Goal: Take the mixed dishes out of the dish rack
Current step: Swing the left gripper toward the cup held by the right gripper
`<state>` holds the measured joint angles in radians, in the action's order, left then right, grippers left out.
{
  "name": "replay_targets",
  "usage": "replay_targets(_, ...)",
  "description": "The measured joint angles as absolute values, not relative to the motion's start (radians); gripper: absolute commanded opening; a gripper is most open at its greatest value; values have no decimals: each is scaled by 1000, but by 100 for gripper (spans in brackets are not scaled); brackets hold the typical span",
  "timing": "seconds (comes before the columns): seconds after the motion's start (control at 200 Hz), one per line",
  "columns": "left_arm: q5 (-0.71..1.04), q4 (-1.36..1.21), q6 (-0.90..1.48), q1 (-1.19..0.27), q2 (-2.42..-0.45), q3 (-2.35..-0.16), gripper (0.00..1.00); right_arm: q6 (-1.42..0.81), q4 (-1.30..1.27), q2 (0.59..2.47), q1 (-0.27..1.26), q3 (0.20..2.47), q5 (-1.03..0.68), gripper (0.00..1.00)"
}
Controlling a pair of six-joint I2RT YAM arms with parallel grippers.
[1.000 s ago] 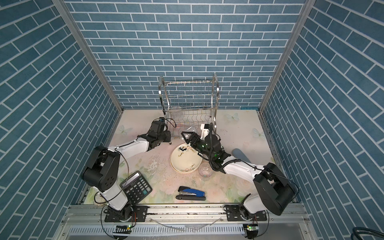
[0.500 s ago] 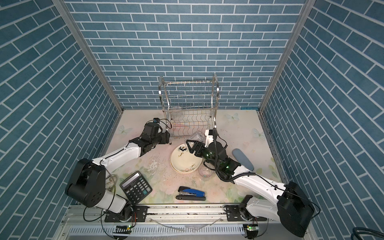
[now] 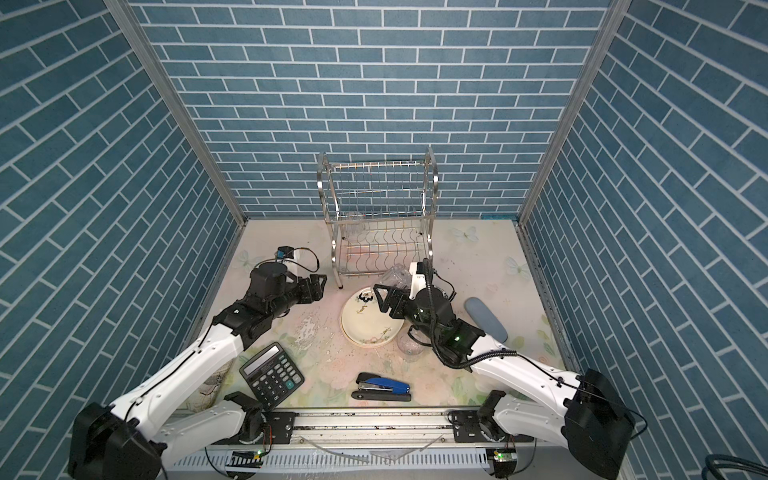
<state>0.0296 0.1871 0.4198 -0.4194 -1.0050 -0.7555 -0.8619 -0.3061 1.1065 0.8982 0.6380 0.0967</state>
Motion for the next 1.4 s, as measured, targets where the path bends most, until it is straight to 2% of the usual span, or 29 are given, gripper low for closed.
replay_targets(0.07,53,207,428,-419,-944,-744,93,-847,-306,1107,900,638,99,0)
replay_targets(0.085,56,210,430,-419,-932,-741,99,-844,-307,1107,900,638,100,0)
replay_targets(0.1,64,213,432,-419,-919,-739,99,-840,-307,1107,901,638,100,0)
replay_targets(0.31,165,215,461,-419,-801,-699,100,-789,-324,1110,904,628,83,0)
replay_targets(0.575,370,140,540,-422,-794,-668,100,-733,-377,1112,905,613,18,0)
replay_targets(0.795,455,58,631,-443,-735,-605,99,-717,-422,1114,905,612,-25,0)
replay_targets(0.995,466,0,656,-526,-708,-598,99,-729,-483,1142,900,612,-73,0)
replay_targets(1.145,462,-68,670,-582,-732,-597,89,-766,-575,1177,881,612,-165,0)
replay_targets(1.401,370,-126,616,-710,-809,-604,87,-994,-805,1309,795,612,-308,0)
